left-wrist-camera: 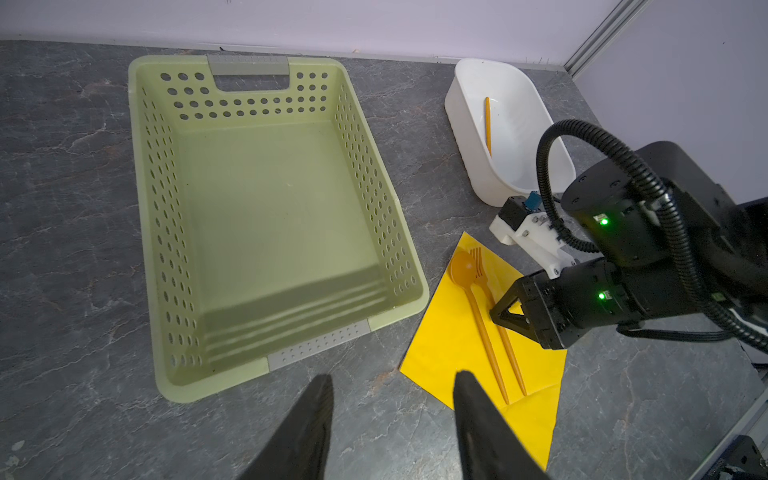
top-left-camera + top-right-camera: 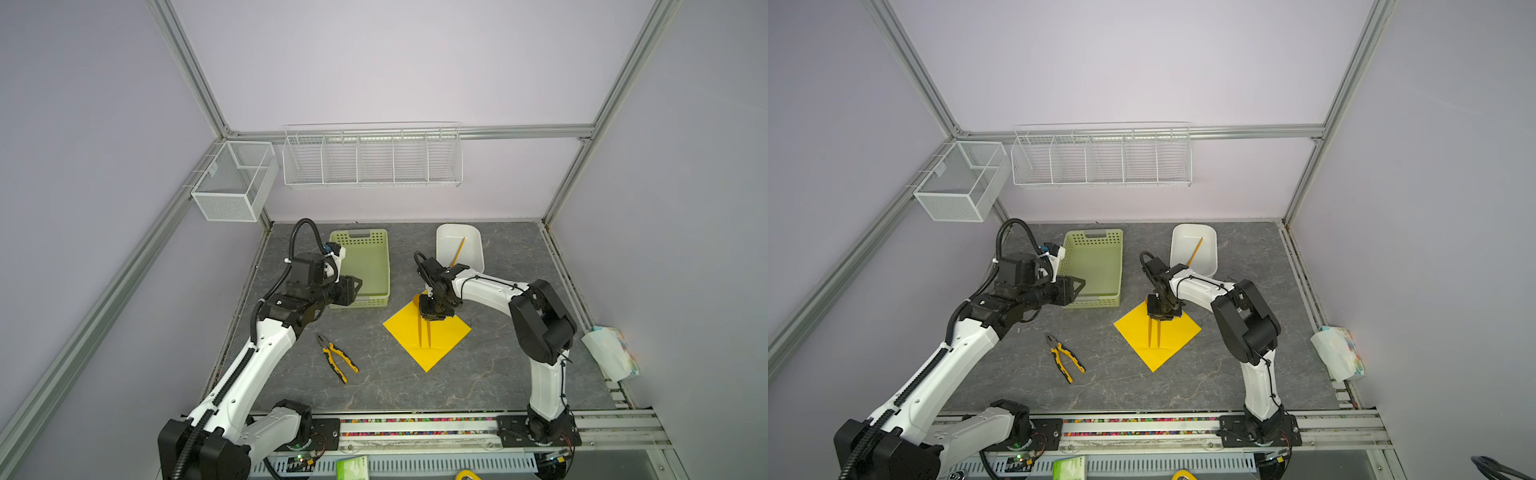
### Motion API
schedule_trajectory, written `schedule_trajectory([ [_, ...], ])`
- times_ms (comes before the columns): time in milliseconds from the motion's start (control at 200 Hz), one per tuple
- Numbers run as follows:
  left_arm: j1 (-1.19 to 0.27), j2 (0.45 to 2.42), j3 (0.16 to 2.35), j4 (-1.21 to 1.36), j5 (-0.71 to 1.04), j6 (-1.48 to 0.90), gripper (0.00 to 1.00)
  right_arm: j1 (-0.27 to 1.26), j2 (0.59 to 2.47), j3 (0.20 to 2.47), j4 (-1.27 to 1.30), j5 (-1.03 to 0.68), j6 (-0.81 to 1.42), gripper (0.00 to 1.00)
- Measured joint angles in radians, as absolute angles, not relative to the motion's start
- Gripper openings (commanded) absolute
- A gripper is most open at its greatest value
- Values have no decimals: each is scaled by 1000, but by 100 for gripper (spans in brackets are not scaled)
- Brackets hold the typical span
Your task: Place the utensils on the paper napkin and roll it up
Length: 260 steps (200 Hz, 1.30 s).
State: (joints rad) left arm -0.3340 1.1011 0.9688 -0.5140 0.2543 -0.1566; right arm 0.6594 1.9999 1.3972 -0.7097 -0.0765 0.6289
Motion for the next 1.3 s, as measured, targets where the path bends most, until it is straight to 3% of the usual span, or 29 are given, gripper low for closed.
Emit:
schedule_trajectory([
  [415,-334,1098,966,-514,254,-157,48,657,1971,1419,-741,-76,628,28],
  [760,-334,1098,965,-514,254,-157,48,627,1906,1615,-855,-57,585,29],
  [1075,-334,1098,962,-514,254,-157,48,484,1918,1755,-954,22,522,29],
  [1300,-334,1098,961,-514,248,-157,48,376,2033,1864,-981,67,488,29],
])
